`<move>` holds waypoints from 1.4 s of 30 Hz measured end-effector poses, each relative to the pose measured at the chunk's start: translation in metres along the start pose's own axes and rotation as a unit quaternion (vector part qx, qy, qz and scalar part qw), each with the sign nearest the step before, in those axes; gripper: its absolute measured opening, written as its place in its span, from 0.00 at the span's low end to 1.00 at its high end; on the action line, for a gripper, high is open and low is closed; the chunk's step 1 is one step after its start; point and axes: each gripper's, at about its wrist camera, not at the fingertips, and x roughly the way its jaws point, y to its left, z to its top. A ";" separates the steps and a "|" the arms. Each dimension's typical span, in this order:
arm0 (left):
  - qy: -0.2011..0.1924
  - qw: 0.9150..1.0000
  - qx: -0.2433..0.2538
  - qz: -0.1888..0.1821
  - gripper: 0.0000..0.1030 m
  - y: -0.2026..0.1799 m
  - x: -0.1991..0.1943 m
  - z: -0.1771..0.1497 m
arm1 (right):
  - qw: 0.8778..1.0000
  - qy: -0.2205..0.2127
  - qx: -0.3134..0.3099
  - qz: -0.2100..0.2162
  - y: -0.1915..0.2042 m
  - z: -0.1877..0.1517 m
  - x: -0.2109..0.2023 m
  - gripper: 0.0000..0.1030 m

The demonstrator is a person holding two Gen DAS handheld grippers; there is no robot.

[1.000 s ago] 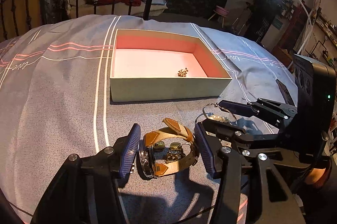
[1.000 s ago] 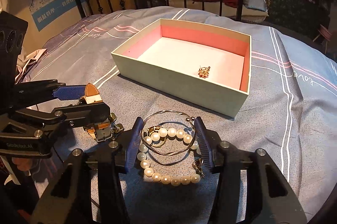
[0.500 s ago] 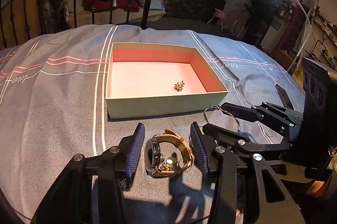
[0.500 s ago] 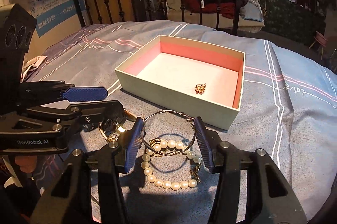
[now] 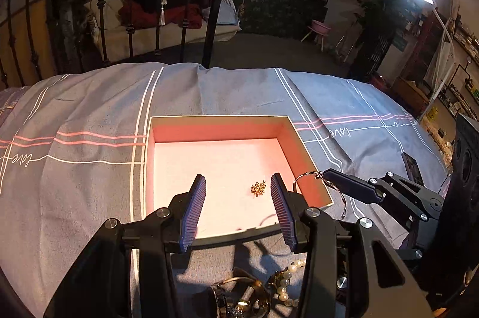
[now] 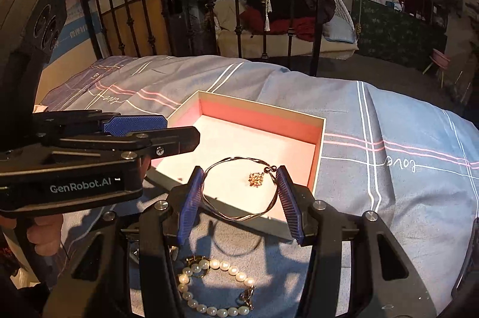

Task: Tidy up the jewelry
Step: 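Lower the bangle into the box and open the right gripper, then close the left gripper on the tan-strap watch face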

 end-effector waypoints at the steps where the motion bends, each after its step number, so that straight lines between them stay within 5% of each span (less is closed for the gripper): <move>1: 0.002 1.000 -0.002 0.004 0.43 0.001 0.004 0.004 | 1.000 0.005 0.001 -0.005 -0.001 0.003 0.004 0.49; 13: 0.063 0.997 -0.032 0.022 0.43 0.018 0.065 0.025 | 0.999 0.051 0.001 -0.019 -0.007 0.015 0.051 0.49; 28: 0.088 0.995 -0.030 0.024 0.43 0.022 0.080 0.018 | 0.997 0.075 0.009 -0.007 -0.010 0.002 0.068 0.49; 31: 0.087 0.995 -0.031 0.027 0.53 0.023 0.079 0.020 | 0.997 0.071 0.010 -0.003 -0.008 0.000 0.066 0.50; 34: 0.078 0.996 -0.031 0.031 0.62 0.023 0.071 0.021 | 0.998 0.057 0.006 -0.010 -0.005 0.000 0.057 0.68; 42: 0.029 0.999 -0.029 0.022 0.84 0.020 0.021 0.008 | 1.000 0.005 0.004 -0.021 -0.003 -0.004 0.002 0.90</move>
